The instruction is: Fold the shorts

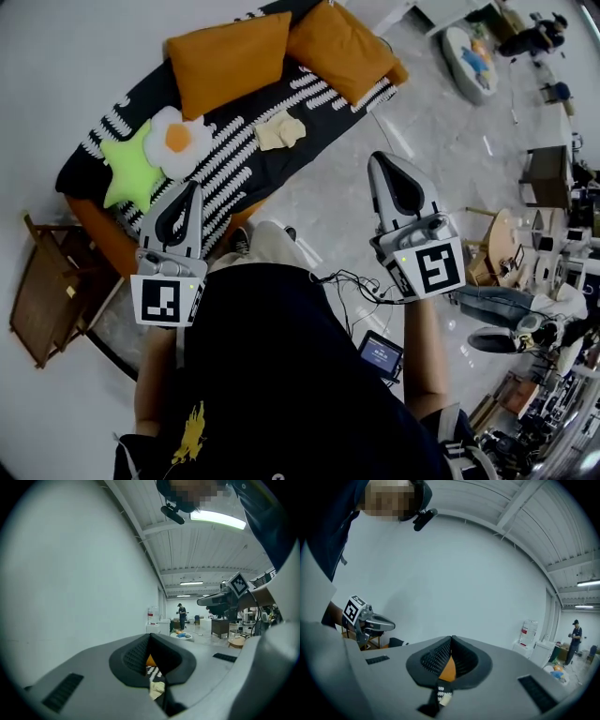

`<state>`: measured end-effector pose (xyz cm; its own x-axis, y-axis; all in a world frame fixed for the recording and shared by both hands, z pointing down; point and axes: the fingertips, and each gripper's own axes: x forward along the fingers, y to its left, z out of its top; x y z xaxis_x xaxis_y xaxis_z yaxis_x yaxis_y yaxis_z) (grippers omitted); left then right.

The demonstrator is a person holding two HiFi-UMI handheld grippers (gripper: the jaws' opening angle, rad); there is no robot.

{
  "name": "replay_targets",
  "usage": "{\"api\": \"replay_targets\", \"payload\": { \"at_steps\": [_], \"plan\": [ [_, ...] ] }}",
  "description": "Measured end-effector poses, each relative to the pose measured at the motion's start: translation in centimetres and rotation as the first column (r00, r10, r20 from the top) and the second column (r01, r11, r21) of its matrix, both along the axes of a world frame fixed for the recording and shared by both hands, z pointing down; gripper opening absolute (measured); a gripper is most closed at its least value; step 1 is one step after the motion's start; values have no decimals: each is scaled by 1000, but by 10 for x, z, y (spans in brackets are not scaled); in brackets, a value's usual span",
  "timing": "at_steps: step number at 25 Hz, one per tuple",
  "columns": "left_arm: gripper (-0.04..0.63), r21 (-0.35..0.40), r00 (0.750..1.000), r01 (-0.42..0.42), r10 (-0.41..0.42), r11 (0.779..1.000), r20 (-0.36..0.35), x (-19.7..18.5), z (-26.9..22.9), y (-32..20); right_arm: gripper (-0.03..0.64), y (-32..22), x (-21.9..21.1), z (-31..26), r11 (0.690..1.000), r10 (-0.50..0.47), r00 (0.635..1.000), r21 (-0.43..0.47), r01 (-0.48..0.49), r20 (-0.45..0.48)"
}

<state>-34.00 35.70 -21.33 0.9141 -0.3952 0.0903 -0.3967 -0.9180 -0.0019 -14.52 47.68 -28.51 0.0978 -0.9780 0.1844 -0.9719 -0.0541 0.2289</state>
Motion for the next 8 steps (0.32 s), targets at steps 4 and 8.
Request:
{"api": "replay_targets", "payload": {
  "at_steps": [4, 8],
  "plan": [
    [12, 3, 1000, -31, 31, 1000, 7, 3, 5, 0, 17, -2, -5, 2, 999, -25, 1000, -26, 24, -18],
    [12, 29, 999, -30, 30, 999, 21, 1, 6, -15, 17, -19, -7, -1, 998, -62, 998, -10, 62, -31]
  ]
}}
